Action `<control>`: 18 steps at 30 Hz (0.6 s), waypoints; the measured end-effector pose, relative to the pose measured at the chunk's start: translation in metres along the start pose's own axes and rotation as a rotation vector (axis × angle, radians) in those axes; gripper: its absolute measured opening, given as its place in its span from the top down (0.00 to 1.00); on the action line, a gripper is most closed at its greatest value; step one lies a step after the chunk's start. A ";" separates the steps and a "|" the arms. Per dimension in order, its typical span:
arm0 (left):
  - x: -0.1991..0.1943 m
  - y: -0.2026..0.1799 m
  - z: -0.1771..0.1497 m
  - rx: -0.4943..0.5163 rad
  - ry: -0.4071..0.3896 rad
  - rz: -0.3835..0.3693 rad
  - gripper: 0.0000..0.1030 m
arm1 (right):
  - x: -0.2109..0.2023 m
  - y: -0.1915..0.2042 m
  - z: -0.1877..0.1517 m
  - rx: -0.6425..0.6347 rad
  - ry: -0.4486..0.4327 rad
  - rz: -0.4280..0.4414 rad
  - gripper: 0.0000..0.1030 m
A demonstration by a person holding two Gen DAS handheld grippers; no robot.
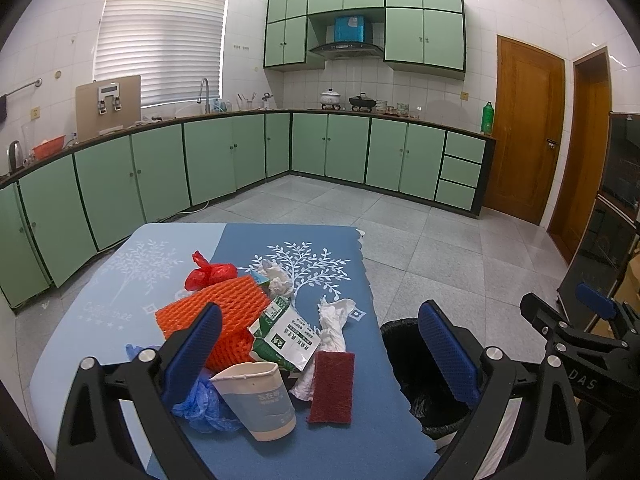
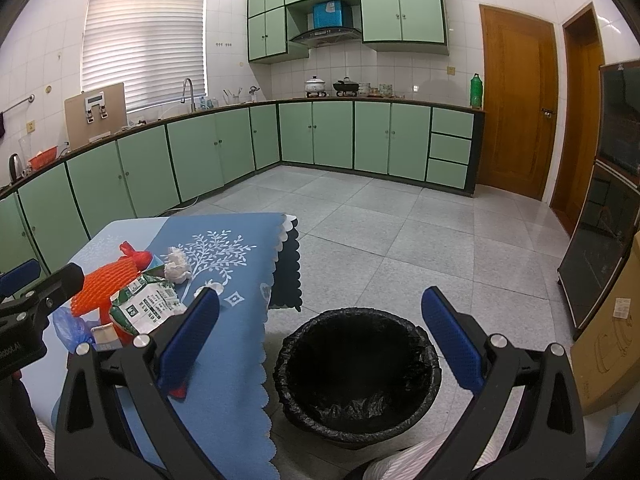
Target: Collect trash
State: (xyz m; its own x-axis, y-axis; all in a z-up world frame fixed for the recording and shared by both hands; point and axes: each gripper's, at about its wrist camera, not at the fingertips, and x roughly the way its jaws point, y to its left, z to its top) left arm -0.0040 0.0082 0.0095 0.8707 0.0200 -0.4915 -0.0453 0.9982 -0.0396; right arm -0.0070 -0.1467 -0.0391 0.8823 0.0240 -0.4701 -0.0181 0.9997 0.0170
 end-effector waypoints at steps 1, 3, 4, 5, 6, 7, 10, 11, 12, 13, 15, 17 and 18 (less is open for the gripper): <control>0.000 0.000 0.000 0.000 0.001 0.000 0.07 | 0.000 0.001 0.000 0.000 0.000 0.000 0.05; 0.000 0.000 0.000 0.000 0.000 0.000 0.07 | 0.000 0.001 0.000 0.000 -0.001 0.000 0.05; 0.000 0.000 0.000 0.000 0.000 0.001 0.07 | 0.000 0.000 0.000 0.000 -0.001 0.001 0.05; 0.000 0.000 0.000 0.000 -0.001 0.001 0.07 | 0.000 0.000 0.000 -0.001 0.000 0.000 0.05; 0.000 0.000 0.000 -0.001 0.000 0.002 0.07 | 0.000 0.000 0.000 -0.001 0.000 0.000 0.05; 0.000 0.000 0.000 0.000 0.000 0.001 0.07 | 0.000 0.000 0.000 0.000 0.000 0.000 0.05; 0.000 0.001 0.001 0.000 -0.001 0.001 0.07 | 0.000 0.001 0.000 0.001 -0.001 0.000 0.05; 0.000 0.001 0.001 0.000 -0.001 0.002 0.07 | 0.000 0.000 0.000 0.000 0.000 0.000 0.05; 0.000 0.000 0.000 0.000 -0.001 0.002 0.07 | 0.000 0.000 0.000 0.000 0.000 0.000 0.05; 0.000 0.000 0.000 0.000 -0.001 0.002 0.07 | 0.000 0.001 0.000 0.000 -0.001 0.000 0.05; 0.000 0.000 0.000 0.000 -0.001 0.002 0.07 | 0.000 0.000 0.000 0.000 -0.001 0.001 0.05; 0.000 0.001 0.001 0.000 0.000 0.001 0.07 | 0.000 0.004 0.000 -0.001 -0.002 0.001 0.05; 0.000 0.000 0.000 0.000 -0.001 0.002 0.07 | 0.000 0.003 0.000 -0.001 -0.001 0.001 0.05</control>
State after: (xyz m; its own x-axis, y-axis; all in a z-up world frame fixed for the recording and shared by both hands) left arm -0.0040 0.0084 0.0096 0.8712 0.0218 -0.4904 -0.0468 0.9981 -0.0388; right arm -0.0071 -0.1436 -0.0391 0.8826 0.0254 -0.4695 -0.0196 0.9997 0.0171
